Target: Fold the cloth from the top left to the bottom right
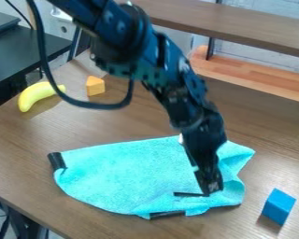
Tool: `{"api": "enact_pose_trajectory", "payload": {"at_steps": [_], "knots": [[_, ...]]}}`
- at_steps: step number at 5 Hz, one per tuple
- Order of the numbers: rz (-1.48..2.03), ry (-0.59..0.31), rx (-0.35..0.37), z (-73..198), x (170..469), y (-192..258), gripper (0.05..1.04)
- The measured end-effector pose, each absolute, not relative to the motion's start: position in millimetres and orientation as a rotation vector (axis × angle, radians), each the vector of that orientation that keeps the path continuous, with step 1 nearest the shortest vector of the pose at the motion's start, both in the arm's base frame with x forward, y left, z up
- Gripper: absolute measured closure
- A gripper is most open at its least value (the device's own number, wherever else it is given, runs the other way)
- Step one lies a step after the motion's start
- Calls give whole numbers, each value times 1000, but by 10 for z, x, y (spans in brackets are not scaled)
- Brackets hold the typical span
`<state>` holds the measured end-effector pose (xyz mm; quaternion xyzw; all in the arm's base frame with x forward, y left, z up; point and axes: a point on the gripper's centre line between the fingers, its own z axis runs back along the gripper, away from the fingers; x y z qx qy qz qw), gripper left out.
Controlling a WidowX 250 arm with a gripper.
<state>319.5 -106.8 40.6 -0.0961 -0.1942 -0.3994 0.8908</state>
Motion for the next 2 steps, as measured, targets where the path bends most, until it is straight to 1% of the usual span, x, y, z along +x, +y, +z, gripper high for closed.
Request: {"api": "enact_pose_trajectory", "payload": {"at_steps": [1, 2], "knots": [[-829, -395, -239, 557, 3312, -879, 83], [-781, -429, -157, 797, 3413, -553, 83]]}}
